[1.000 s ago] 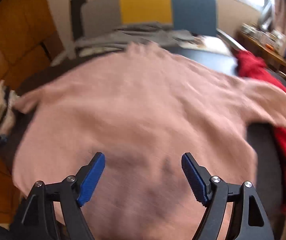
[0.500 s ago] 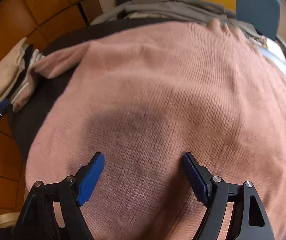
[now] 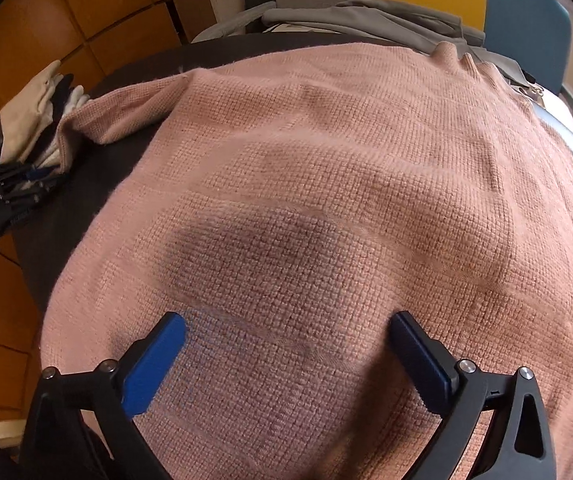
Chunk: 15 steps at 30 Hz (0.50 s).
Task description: Fold clothes
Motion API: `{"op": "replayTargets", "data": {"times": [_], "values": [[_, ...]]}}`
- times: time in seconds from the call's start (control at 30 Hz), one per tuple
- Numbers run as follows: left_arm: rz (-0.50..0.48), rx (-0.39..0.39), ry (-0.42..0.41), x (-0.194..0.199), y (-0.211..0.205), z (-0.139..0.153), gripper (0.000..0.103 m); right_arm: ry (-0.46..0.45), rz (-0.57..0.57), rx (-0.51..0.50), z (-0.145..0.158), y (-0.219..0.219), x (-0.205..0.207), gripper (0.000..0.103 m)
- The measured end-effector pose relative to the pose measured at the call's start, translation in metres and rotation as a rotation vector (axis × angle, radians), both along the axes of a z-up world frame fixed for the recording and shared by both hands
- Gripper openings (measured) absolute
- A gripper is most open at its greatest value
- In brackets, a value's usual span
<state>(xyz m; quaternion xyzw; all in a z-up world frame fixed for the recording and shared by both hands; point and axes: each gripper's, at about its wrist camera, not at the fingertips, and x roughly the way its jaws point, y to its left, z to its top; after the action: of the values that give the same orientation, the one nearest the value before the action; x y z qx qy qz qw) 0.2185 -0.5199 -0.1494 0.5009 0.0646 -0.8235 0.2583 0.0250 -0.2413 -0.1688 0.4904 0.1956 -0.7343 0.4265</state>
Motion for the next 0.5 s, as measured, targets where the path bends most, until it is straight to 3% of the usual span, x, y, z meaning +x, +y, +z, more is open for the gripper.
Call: {"op": "replayTargets", "data": {"times": [0.07, 0.2, 0.3, 0.4, 0.47, 0.5], "values": [[0.054, 0.138, 0.129, 0.013, -0.016, 0.019, 0.004, -0.001, 0.0, -0.001, 0.0, 0.0, 0.0, 0.103], [0.114, 0.525, 0.46, 0.05, -0.049, 0.069, 0.004, 0.001, 0.004, -0.005, 0.001, 0.0, 0.001, 0.103], [0.18, 0.67, 0.592, 0.073, -0.074, 0.087, 0.004, 0.003, -0.001, -0.006, 0.001, 0.0, 0.001, 0.103], [0.276, 0.696, 0.623, 0.09, -0.092, 0.097, 0.004, 0.004, -0.005, -0.013, 0.002, 0.0, 0.001, 0.103], [0.361, 0.6, 0.538, 0.095, -0.099, 0.1, 0.004, 0.005, -0.005, -0.013, 0.002, 0.0, 0.001, 0.103], [0.4, 0.548, 0.451, 0.094, -0.1, 0.095, 0.005, 0.005, -0.004, -0.013, 0.002, 0.0, 0.001, 0.103]]}}
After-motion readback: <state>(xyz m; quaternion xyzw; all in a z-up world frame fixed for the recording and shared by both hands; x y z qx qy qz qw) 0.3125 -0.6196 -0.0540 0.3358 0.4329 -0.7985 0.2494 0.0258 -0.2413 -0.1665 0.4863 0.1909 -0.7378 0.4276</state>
